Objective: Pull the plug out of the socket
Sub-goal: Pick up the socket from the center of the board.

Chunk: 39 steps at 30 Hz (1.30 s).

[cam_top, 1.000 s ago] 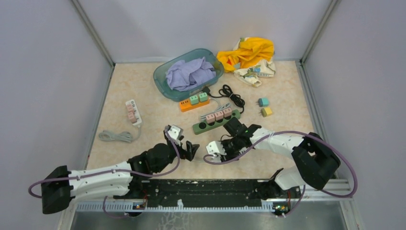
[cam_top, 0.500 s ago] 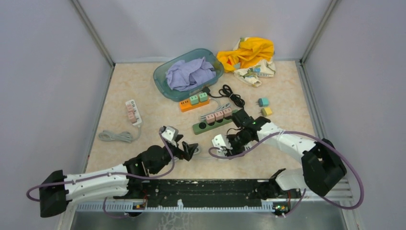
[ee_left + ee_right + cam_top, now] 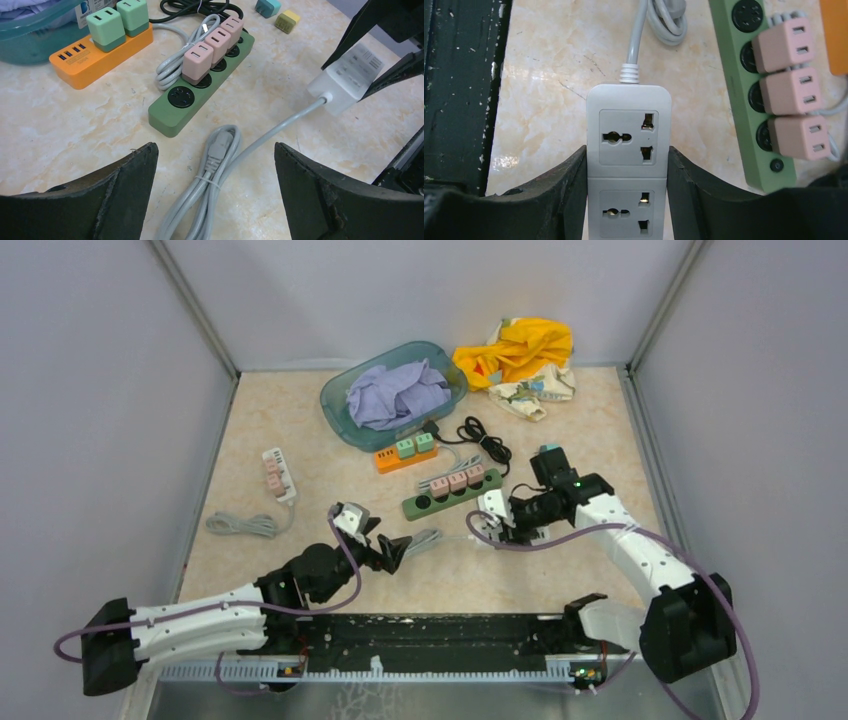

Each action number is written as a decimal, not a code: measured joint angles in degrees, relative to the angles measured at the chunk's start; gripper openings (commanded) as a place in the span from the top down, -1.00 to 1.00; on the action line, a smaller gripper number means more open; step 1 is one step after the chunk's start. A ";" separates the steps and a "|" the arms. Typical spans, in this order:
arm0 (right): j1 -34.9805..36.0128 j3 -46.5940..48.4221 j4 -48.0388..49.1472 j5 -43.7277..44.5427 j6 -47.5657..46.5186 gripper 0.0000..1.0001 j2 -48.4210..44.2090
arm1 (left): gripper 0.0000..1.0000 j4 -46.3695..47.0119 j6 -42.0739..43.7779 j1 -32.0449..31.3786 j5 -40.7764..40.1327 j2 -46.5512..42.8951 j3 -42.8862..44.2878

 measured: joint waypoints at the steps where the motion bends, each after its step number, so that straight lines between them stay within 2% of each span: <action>1: -1.18 0.20 -0.44 -0.48 -0.26 1.00 -0.50 | -0.82 0.00 0.00 0.00 0.02 -0.02 0.00; 12: -12.81 4.07 -4.07 -4.00 -0.15 1.00 -3.56 | -0.82 0.02 -0.02 0.00 0.74 -0.04 -0.09; 29: -30.82 10.19 -5.09 -8.04 6.27 1.00 -5.38 | -0.82 0.39 0.00 0.00 1.64 -1.62 -1.20; 39: -35.82 12.28 0.42 -7.91 15.43 1.00 -5.79 | -0.83 0.35 0.00 0.02 1.81 -3.67 -2.36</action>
